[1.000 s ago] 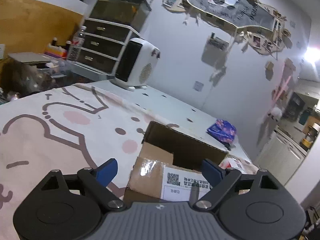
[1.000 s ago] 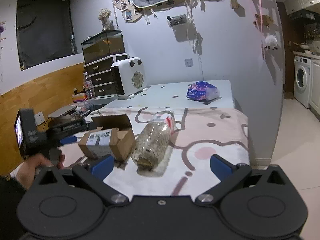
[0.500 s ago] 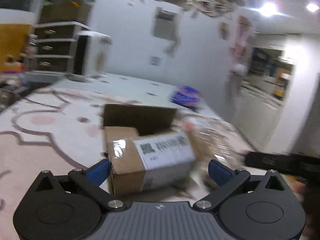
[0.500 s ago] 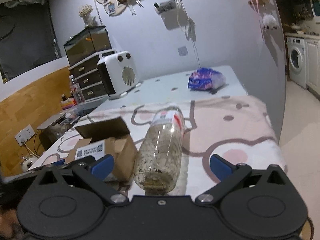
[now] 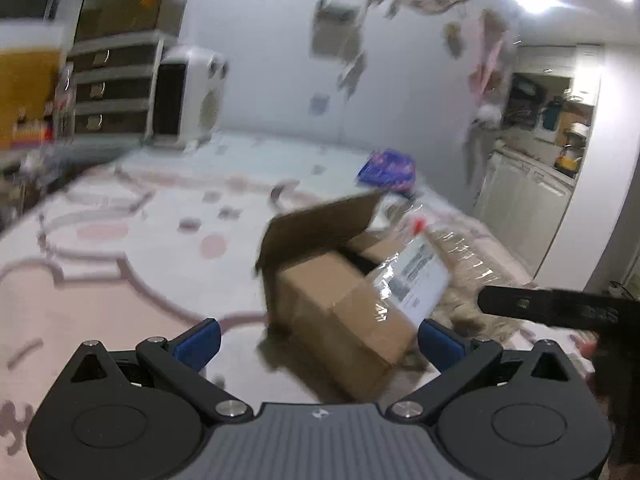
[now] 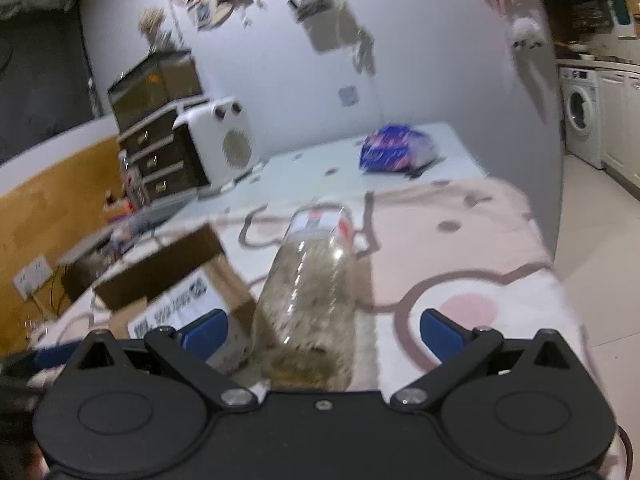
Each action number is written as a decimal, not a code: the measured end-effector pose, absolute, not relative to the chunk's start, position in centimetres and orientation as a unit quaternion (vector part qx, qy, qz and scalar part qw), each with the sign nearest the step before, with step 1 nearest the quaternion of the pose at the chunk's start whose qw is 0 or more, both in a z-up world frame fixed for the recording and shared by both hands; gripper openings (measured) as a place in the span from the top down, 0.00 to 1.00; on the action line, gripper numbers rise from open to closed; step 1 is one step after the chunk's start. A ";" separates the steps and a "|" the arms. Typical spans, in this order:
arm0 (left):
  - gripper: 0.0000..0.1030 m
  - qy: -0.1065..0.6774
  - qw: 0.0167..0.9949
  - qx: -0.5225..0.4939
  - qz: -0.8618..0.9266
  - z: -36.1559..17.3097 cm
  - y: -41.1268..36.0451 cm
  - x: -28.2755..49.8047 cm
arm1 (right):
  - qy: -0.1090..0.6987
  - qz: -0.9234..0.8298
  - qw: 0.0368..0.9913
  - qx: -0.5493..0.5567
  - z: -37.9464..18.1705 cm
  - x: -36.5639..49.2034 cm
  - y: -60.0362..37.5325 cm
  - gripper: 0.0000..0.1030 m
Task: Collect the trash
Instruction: 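Grasp the cardboard box with the left tool while the right tool grasps the plastic bottle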
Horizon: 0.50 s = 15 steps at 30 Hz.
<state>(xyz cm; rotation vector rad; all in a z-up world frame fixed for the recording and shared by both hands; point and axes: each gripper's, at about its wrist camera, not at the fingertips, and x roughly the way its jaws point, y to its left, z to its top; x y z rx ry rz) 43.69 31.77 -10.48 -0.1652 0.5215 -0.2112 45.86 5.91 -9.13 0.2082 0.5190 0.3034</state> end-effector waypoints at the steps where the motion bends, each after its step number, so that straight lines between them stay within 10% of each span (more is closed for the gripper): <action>1: 0.00 0.264 0.952 -0.098 -0.118 -10.7 32.3 44.1 | 0.257 0.154 0.949 0.095 -9.3 46.0 6.3 0.00; 15: 0.00 0.240 0.938 -0.175 -0.180 -11.2 33.7 47.8 | 0.258 0.165 0.944 0.120 -10.4 46.5 5.7 0.38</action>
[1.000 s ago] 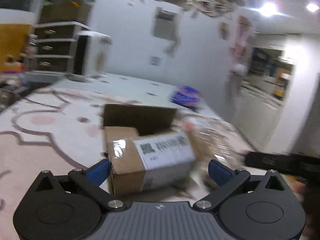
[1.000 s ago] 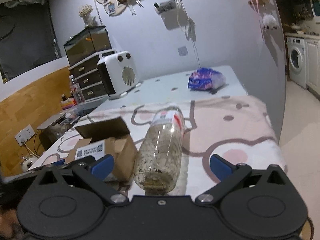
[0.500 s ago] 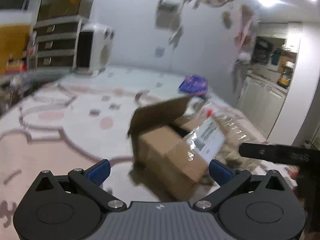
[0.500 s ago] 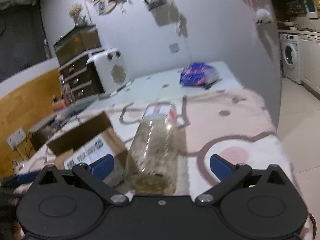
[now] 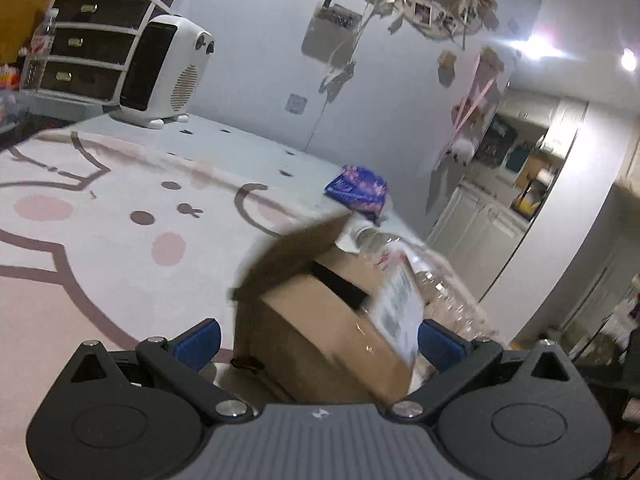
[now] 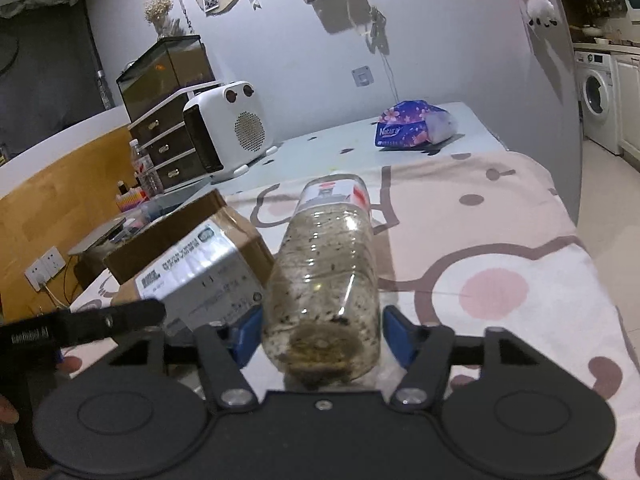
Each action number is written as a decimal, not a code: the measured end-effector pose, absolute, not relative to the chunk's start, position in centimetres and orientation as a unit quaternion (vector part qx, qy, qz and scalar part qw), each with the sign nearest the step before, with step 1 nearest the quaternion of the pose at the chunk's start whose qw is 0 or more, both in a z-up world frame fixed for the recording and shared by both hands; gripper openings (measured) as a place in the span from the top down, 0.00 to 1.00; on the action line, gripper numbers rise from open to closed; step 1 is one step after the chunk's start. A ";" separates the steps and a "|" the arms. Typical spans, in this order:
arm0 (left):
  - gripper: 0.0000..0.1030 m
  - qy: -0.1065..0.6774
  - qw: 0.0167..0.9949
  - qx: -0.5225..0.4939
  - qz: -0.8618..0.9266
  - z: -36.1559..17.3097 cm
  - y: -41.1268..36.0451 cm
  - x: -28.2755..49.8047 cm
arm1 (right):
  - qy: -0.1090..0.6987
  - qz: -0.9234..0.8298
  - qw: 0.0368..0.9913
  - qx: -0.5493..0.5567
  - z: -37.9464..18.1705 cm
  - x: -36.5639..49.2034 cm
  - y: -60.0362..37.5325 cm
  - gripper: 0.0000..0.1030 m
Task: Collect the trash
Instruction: 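Grasp the cardboard box with the left tool while the right tool grasps the plastic bottle, then carry the cardboard box and plastic bottle in both tools over the wastebasket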
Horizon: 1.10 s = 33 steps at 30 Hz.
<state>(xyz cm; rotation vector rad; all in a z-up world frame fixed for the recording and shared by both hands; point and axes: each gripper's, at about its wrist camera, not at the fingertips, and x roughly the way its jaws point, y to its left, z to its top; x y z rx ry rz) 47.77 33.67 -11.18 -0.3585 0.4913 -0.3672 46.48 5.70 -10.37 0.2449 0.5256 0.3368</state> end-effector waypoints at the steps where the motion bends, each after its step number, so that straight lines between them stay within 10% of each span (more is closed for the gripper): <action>1: 0.00 0.239 0.935 -0.179 -0.190 -11.2 33.6 47.7 | 0.256 0.165 0.945 0.119 -10.3 46.4 5.7 0.38; 16: 0.00 0.245 0.949 0.071 -0.183 -11.1 24.7 44.2 | 0.258 0.161 0.935 0.185 -10.9 46.1 3.7 0.38; 33: 0.12 0.253 0.962 0.020 -0.096 -11.0 22.5 44.6 | 0.277 0.150 0.927 0.203 -10.2 42.3 2.0 0.39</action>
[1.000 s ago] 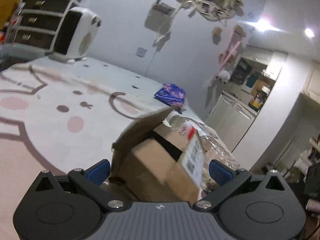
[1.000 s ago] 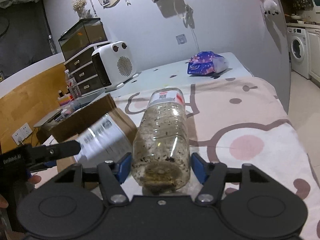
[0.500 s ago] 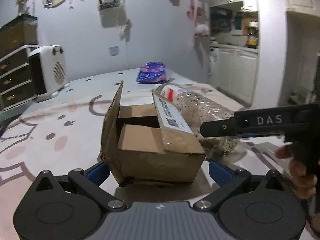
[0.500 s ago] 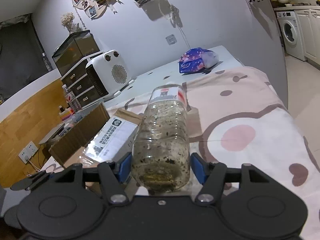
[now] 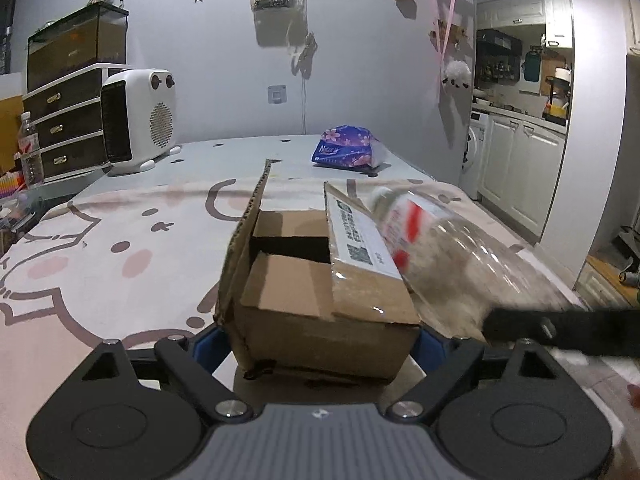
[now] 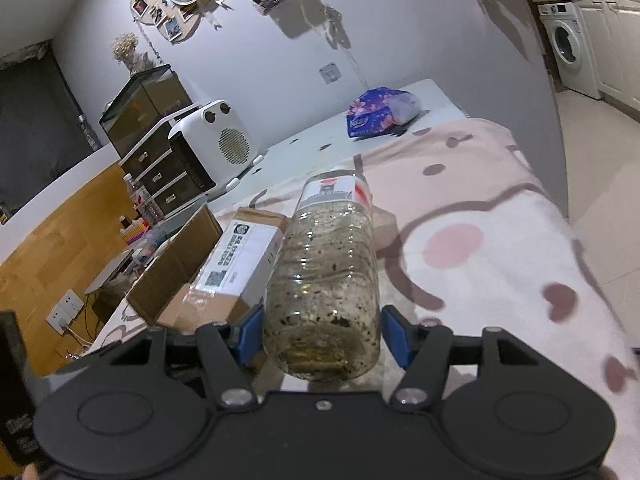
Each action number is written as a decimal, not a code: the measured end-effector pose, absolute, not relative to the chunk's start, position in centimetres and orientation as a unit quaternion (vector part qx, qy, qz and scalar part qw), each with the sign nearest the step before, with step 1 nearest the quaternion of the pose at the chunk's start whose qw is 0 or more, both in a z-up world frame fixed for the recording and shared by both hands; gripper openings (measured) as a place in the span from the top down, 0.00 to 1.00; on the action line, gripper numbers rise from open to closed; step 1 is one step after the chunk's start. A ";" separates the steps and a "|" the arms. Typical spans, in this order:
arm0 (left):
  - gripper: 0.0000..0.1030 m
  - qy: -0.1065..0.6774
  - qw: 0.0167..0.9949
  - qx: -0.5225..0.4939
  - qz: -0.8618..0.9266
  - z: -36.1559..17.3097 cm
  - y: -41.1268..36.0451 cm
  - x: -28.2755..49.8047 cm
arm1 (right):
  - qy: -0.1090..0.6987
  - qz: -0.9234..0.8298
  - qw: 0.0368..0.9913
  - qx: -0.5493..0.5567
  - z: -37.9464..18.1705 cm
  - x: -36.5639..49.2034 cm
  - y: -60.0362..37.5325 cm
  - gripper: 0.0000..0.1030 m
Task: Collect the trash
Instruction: 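Carry the cardboard box and plastic bottle in both tools over the wastebasket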
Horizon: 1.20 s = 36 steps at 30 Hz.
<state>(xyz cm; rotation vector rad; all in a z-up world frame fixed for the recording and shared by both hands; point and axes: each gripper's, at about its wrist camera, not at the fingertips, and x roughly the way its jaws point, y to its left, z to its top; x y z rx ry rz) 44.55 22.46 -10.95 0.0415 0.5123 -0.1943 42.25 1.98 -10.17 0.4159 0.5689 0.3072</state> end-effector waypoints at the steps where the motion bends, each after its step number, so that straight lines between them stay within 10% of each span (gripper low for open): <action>1: 0.13 0.252 0.963 0.019 -0.098 -10.9 22.4 44.4 | 0.280 0.150 0.928 0.196 -10.2 41.6 1.9 0.39; 20: 0.13 0.260 0.960 0.009 -0.101 -10.9 19.2 39.0 | 0.289 0.144 0.942 0.088 -9.0 30.3 -3.0 0.24; 36: 0.14 0.251 0.967 0.001 -0.036 -10.7 18.7 31.7 | 0.286 0.149 0.943 0.076 -10.3 31.1 -3.2 0.38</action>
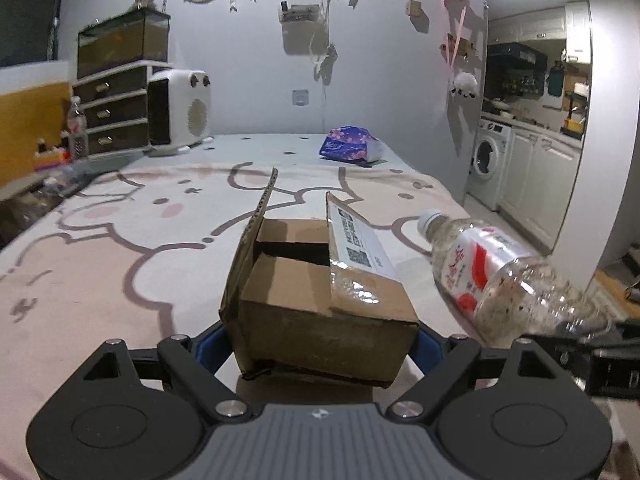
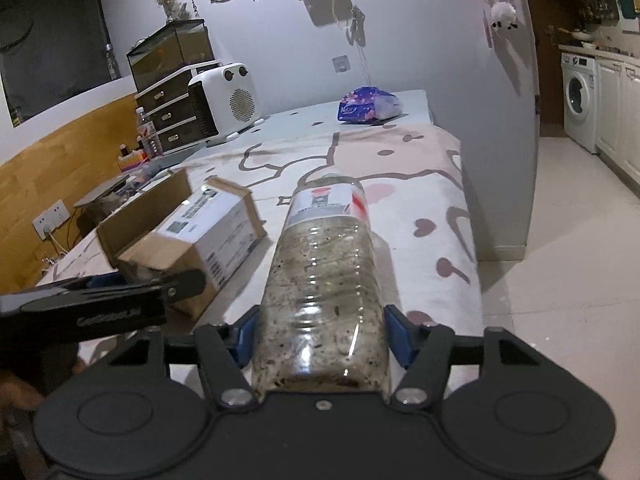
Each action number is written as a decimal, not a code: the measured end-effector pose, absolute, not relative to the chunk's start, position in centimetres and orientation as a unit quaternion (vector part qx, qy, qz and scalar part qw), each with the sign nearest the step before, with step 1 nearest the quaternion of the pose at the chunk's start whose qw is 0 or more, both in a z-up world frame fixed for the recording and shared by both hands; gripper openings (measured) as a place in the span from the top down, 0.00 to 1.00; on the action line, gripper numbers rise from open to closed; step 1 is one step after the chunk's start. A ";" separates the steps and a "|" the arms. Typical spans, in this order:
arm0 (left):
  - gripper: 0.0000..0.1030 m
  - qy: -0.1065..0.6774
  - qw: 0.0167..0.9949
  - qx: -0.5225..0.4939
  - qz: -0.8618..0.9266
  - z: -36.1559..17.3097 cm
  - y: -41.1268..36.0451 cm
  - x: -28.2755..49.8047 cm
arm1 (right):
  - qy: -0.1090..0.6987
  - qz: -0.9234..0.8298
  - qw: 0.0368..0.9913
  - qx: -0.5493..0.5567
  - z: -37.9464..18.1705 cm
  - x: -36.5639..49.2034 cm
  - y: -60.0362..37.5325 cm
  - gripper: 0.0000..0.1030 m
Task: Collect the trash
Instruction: 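Carry the cardboard box and plastic bottle in both tools over the wastebasket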
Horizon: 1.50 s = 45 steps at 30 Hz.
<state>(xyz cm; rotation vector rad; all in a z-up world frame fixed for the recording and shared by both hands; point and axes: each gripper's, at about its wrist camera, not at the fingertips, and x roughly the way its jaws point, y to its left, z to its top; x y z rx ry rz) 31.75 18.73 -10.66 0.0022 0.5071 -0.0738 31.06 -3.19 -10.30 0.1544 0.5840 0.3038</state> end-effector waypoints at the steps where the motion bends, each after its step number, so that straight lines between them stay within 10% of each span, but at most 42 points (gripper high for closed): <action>1: 0.14 0.252 0.967 0.003 -0.034 -10.6 18.6 31.3 | 0.285 0.150 0.944 0.071 -10.3 30.8 -3.3 0.38; 45: 0.14 0.263 0.953 0.000 -0.149 -12.0 -9.8 26.6 | 0.259 0.032 0.951 0.165 -13.7 23.1 -31.2 0.38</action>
